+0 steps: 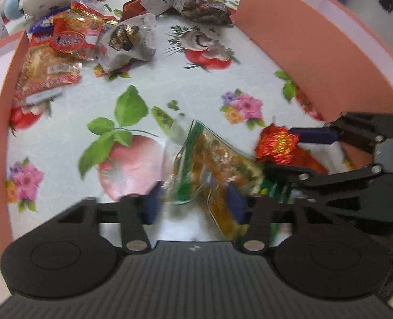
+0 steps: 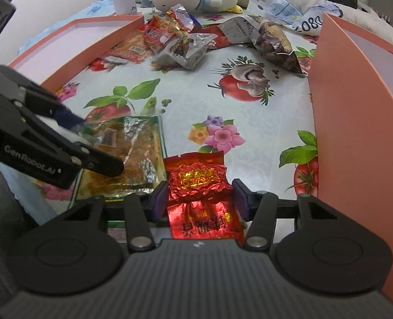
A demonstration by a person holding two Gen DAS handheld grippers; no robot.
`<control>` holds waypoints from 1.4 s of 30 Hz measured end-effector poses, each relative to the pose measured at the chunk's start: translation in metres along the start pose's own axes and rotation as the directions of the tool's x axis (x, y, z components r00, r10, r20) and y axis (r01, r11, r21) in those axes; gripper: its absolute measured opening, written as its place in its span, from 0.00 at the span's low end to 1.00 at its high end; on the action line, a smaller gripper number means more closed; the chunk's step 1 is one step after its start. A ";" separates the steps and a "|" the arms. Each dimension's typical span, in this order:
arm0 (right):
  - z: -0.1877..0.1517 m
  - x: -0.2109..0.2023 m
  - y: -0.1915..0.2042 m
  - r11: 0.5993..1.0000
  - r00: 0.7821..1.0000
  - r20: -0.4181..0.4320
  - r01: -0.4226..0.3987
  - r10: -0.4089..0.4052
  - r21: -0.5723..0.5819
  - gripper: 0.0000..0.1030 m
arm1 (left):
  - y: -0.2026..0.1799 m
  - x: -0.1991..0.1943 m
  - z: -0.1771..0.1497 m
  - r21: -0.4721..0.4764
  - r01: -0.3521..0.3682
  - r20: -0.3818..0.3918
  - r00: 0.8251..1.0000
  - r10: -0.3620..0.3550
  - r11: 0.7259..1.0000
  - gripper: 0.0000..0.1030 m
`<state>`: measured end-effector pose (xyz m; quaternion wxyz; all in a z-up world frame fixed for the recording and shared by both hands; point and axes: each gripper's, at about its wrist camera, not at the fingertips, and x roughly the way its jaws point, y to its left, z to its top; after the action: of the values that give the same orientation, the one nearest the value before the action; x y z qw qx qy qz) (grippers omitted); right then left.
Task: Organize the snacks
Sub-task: 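Lift the green snack bag with the left tool while the right tool lifts the red tea packet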
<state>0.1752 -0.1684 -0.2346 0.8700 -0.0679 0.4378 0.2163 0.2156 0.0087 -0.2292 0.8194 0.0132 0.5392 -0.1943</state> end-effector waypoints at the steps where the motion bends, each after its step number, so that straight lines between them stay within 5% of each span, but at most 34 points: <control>1: 0.000 -0.002 0.000 1.000 1.000 0.001 0.004 -0.004 0.011 0.53 | -0.001 -0.001 -0.001 -0.022 0.005 0.003 1.000 -0.005 1.000 0.38; 8: 0.002 -0.025 -0.004 0.996 0.998 0.044 0.033 -0.036 0.085 0.53 | -0.013 -0.013 -0.012 -0.122 -0.019 0.059 0.998 0.027 0.992 0.27; 17: 0.007 -0.085 -0.005 0.984 0.987 0.149 0.033 -0.060 0.177 0.53 | -0.027 -0.062 -0.022 -0.236 -0.072 0.141 0.984 0.107 0.969 0.26; 30: -0.011 -0.179 0.000 0.954 0.952 0.273 0.055 -0.140 0.296 0.53 | -0.075 -0.146 -0.045 -0.274 -0.072 0.293 0.943 0.154 0.959 0.26; 42: -0.038 -0.232 -0.015 0.923 0.927 0.304 0.096 -0.219 0.372 0.53 | -0.121 -0.186 -0.062 -0.231 -0.004 0.383 0.919 0.094 0.973 0.26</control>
<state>0.0328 -0.2668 -0.0750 0.9451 0.0910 0.3057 0.0713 0.0575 -0.0319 -0.0673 0.9112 -0.1053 0.3828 -0.1099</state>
